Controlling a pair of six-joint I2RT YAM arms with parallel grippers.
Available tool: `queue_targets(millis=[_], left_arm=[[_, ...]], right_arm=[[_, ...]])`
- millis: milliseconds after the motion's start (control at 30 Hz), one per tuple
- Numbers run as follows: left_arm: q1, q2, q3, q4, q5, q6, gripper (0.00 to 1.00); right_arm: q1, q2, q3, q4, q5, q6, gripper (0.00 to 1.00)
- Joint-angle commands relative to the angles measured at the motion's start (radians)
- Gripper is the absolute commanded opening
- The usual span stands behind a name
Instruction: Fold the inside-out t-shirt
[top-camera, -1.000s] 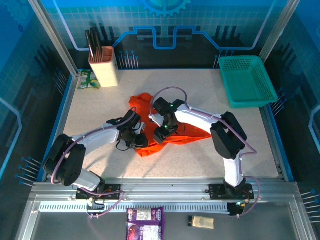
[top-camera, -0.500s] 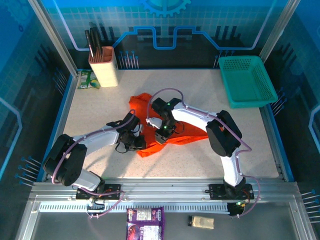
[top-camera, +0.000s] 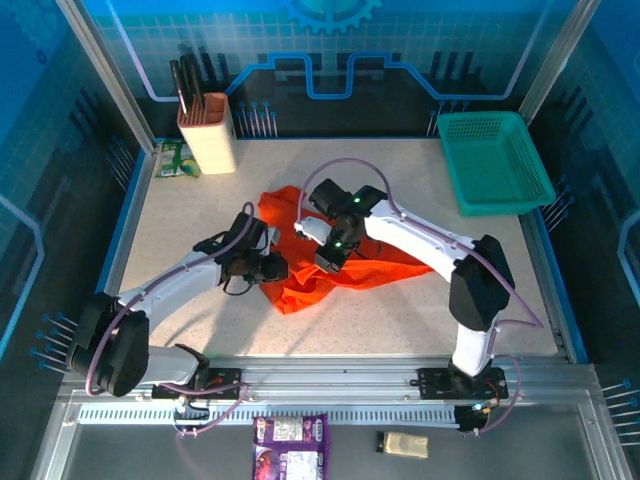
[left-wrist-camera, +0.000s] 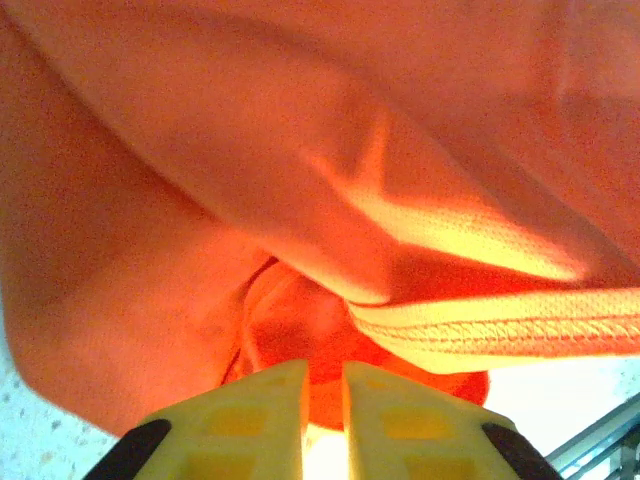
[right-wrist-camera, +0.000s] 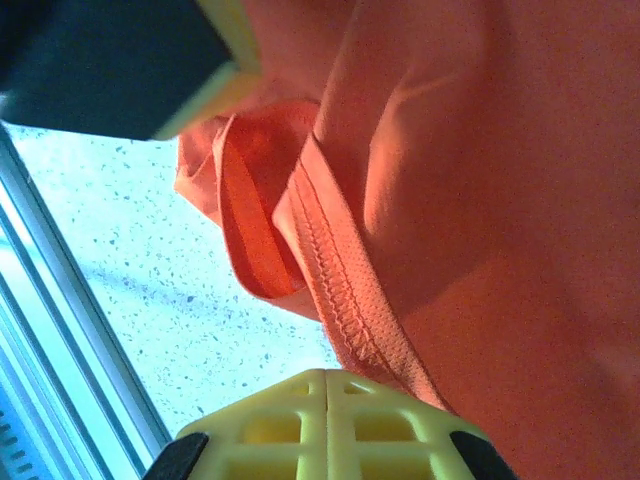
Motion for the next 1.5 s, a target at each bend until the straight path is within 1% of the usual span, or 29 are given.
queue_targets(millis=[0, 100, 200, 267, 367, 433, 467, 500, 567, 600, 667, 700, 767, 867, 967, 1100, 1233, 1267, 1300, 1367, 1467], left_arm=[[0.007, 0.020, 0.061, 0.017, 0.064, 0.082, 0.20], [0.008, 0.030, 0.078, 0.086, 0.159, 0.129, 0.28], [0.008, 0.046, 0.090, 0.172, 0.266, 0.167, 0.36], [0.008, 0.065, 0.102, 0.208, 0.321, 0.187, 0.40], [0.006, 0.100, 0.128, 0.233, 0.383, 0.218, 0.45], [0.006, 0.124, 0.149, 0.222, 0.385, 0.243, 0.46], [0.007, 0.136, 0.164, 0.197, 0.363, 0.262, 0.46], [0.007, 0.141, 0.177, 0.171, 0.328, 0.273, 0.46], [0.016, 0.138, 0.176, 0.163, 0.295, 0.265, 0.45], [0.023, 0.135, 0.170, 0.165, 0.281, 0.248, 0.45], [0.033, 0.133, 0.163, 0.142, 0.261, 0.225, 0.44], [0.037, 0.130, 0.154, 0.136, 0.252, 0.217, 0.43], [0.046, 0.110, 0.114, 0.142, 0.210, 0.178, 0.43], [0.079, 0.078, 0.048, 0.175, 0.212, 0.105, 0.43], [0.095, 0.046, -0.010, 0.219, 0.232, 0.065, 0.43], [0.094, 0.026, -0.030, 0.218, 0.237, 0.059, 0.43], [0.095, 0.023, -0.027, 0.201, 0.236, 0.072, 0.43], [0.096, 0.023, -0.025, 0.198, 0.237, 0.077, 0.43], [0.096, 0.024, -0.023, 0.195, 0.237, 0.078, 0.43], [0.096, 0.029, -0.015, 0.193, 0.238, 0.082, 0.43], [0.096, 0.033, -0.004, 0.193, 0.244, 0.087, 0.43]], right_arm=[[0.013, -0.039, -0.011, 0.017, 0.017, -0.037, 0.00], [0.015, -0.081, -0.043, 0.061, 0.029, -0.059, 0.00], [0.011, -0.130, -0.106, 0.160, 0.100, -0.088, 0.00], [0.006, -0.162, -0.150, 0.241, 0.137, -0.099, 0.00], [-0.009, -0.203, -0.187, 0.333, 0.148, -0.111, 0.00], [-0.035, -0.223, -0.215, 0.386, 0.108, -0.106, 0.00], [-0.054, -0.225, -0.225, 0.407, 0.070, -0.105, 0.00], [-0.072, -0.221, -0.242, 0.419, 0.005, -0.103, 0.00], [-0.096, -0.188, -0.260, 0.415, -0.101, -0.106, 0.00], [-0.101, -0.158, -0.253, 0.386, -0.148, -0.111, 0.05], [-0.107, -0.097, -0.236, 0.327, -0.205, -0.127, 0.14], [-0.110, -0.067, -0.226, 0.290, -0.238, -0.157, 0.17], [-0.110, -0.008, -0.205, 0.232, -0.260, -0.227, 0.21], [-0.112, 0.057, -0.216, 0.208, -0.277, -0.316, 0.26], [-0.129, 0.131, -0.189, 0.183, -0.296, -0.318, 0.30], [-0.140, 0.181, -0.182, 0.179, -0.320, -0.326, 0.33], [-0.142, 0.175, -0.201, 0.177, -0.370, -0.339, 0.33], [-0.144, 0.173, -0.205, 0.174, -0.378, -0.341, 0.30], [-0.146, 0.170, -0.205, 0.166, -0.388, -0.345, 0.27], [-0.147, 0.159, -0.212, 0.160, -0.406, -0.349, 0.16], [-0.150, 0.133, -0.220, 0.155, -0.429, -0.353, 0.08]])
